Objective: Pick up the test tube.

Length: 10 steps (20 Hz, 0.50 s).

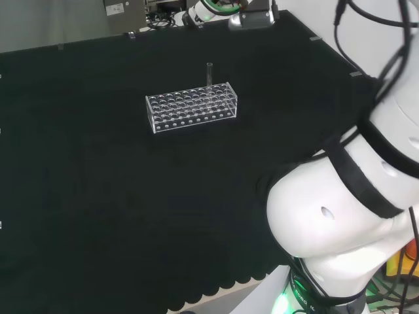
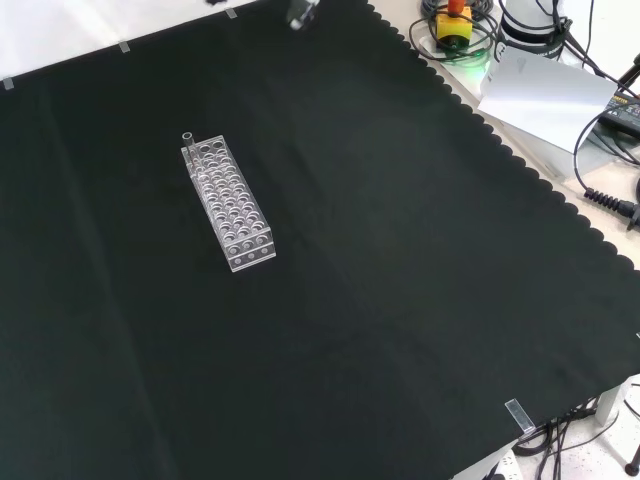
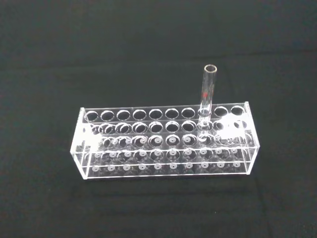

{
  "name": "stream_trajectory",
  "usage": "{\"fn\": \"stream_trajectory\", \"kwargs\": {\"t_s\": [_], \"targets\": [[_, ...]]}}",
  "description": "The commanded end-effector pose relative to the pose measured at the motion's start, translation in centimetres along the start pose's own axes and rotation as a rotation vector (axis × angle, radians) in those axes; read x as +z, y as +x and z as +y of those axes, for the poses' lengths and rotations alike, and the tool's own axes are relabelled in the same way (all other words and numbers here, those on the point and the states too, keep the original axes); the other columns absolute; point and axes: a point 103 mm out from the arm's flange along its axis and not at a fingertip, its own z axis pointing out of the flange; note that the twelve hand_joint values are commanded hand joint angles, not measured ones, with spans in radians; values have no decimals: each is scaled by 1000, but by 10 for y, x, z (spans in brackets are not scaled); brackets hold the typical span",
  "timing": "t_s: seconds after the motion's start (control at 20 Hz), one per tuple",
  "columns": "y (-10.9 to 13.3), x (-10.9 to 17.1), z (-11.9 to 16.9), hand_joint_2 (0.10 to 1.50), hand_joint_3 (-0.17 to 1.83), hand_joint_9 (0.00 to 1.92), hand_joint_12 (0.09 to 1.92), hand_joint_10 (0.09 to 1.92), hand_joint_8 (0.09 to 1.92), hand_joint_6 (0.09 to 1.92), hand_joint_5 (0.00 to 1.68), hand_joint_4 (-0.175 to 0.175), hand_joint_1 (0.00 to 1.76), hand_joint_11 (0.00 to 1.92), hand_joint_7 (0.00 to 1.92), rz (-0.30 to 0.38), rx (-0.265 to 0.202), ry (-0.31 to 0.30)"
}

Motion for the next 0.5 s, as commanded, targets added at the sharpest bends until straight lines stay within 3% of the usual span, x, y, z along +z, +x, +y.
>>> {"fn": "stream_trajectory", "kwargs": {"t_s": [0.05, 0.5], "targets": [[-16, 23, 54, 895, 207, 286, 1606, 914, 867, 87, 297, -89, 550, 96, 319, 6, 6, 6], [-35, 64, 93, 885, 253, 675, 1445, 814, 864, 87, 345, -106, 611, 436, 523, 13, 49, 68]]}}
